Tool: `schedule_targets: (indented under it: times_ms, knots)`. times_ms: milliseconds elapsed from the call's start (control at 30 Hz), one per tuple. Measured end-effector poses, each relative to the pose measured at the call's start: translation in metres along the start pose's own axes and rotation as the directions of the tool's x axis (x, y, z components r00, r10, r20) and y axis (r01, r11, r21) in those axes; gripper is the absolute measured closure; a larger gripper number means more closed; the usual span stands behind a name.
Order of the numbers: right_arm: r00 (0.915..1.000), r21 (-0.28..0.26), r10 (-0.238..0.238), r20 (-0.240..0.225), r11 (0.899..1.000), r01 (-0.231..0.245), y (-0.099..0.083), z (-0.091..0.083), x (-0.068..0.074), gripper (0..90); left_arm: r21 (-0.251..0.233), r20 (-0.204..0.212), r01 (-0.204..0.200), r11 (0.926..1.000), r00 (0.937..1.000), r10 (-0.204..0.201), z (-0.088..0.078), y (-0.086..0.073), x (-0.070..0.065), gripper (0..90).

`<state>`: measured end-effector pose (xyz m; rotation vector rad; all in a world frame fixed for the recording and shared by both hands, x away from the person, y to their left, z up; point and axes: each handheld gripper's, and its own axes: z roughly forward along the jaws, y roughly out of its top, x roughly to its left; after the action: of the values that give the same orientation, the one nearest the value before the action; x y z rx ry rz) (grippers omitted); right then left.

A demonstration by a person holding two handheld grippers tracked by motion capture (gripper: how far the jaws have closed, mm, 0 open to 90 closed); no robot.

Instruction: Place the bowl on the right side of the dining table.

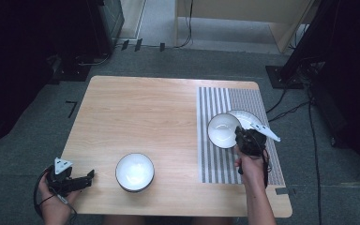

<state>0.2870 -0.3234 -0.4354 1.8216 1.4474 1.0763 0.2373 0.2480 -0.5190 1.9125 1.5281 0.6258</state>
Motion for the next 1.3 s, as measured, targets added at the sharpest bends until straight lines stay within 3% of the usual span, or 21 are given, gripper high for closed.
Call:
schedule_targets:
  times_ms: [233,533,1300]
  knots:
    - [0.9994,0.004,0.003,0.035,1.000,-0.003,0.002,0.009,-0.010,84.0,0.000,-0.001,-0.001,1.0000,1.0000,0.001,0.000,0.000,0.000,0.0]
    - [0.9968,0.010,0.040,0.070,0.999,-0.040,0.003,0.023,-0.025,84.1,0.000,-0.001,-0.001,1.0000,1.0000,0.001,0.000,0.000,0.000,0.0]
    - [0.9783,0.064,0.109,0.176,0.990,-0.122,0.008,0.049,-0.064,84.0,0.000,-0.003,-0.004,1.0000,1.0000,0.004,0.000,0.000,0.000,0.0]
